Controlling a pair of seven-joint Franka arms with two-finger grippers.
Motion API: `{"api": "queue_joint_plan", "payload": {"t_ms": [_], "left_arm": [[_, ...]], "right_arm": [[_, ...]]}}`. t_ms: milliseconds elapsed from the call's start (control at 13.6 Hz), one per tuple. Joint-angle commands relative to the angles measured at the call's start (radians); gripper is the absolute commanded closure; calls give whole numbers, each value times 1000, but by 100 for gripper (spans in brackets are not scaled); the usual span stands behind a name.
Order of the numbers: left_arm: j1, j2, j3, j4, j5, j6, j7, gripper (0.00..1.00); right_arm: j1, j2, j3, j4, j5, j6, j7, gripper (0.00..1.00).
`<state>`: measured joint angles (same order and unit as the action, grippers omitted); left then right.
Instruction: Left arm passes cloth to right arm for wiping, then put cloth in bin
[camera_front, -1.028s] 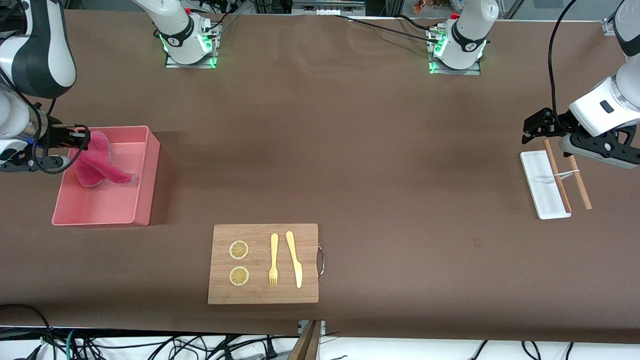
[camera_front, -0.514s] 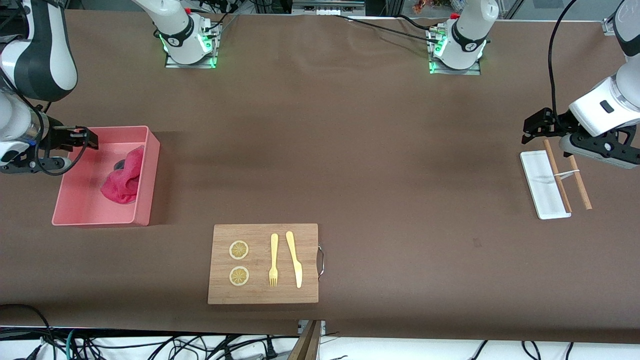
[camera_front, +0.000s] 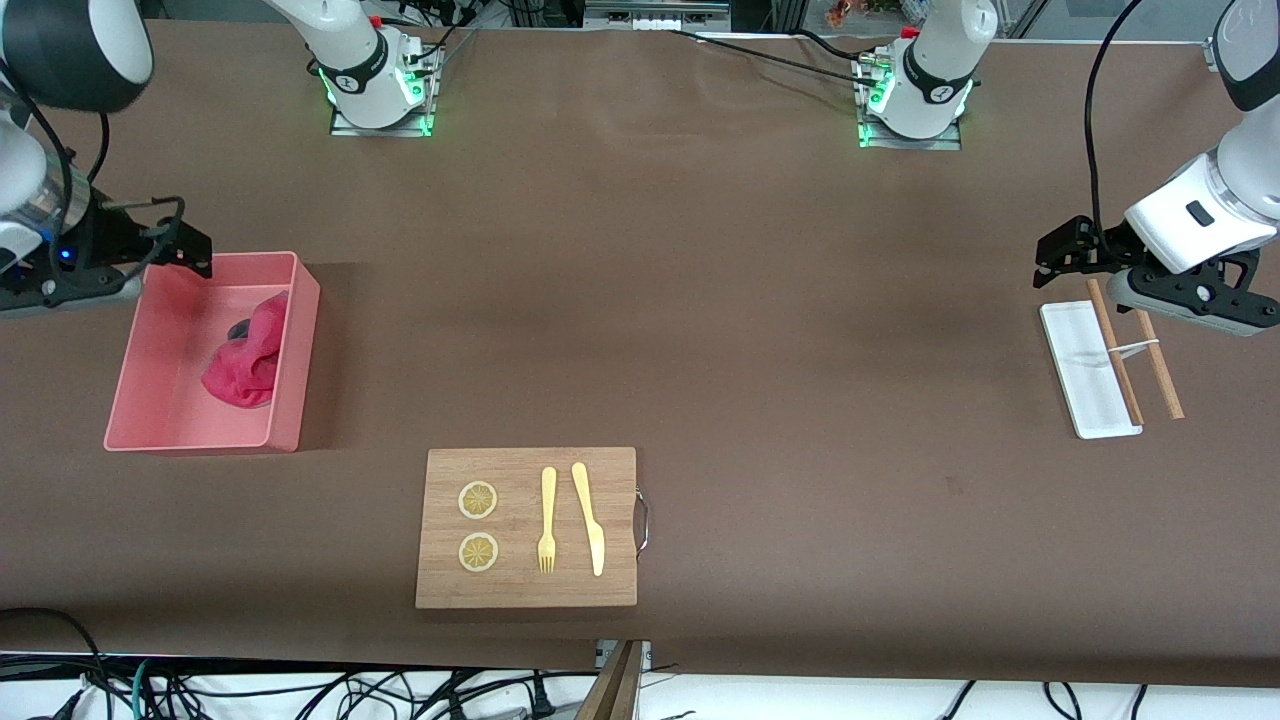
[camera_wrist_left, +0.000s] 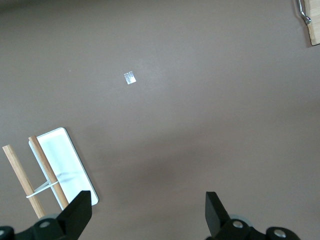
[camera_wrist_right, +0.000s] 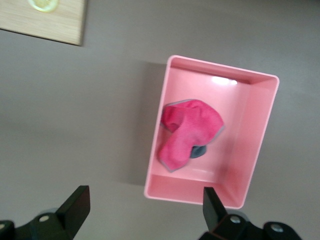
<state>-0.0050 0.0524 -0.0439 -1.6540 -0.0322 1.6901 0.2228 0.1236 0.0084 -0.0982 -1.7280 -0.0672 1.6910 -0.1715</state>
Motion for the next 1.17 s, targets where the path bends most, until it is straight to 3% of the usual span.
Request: {"api": "queue_joint_plan", "payload": {"t_ms": [0, 220, 734, 1101], "left_arm": [[-3, -2, -2, 16, 20, -26, -14, 0], [-3, -2, -2, 16, 20, -26, -14, 0], [-3, -2, -2, 16, 20, -26, -13, 0], [-3, 0, -2, 16, 20, -26, -14, 0]], "right_arm": [[-7, -1, 8, 99, 38, -132, 13, 0], [-7, -37, 3, 108, 122, -221, 20, 0], [19, -13, 14, 148, 60, -205, 23, 0], [18, -10, 14, 146, 63, -211, 24, 0]]}}
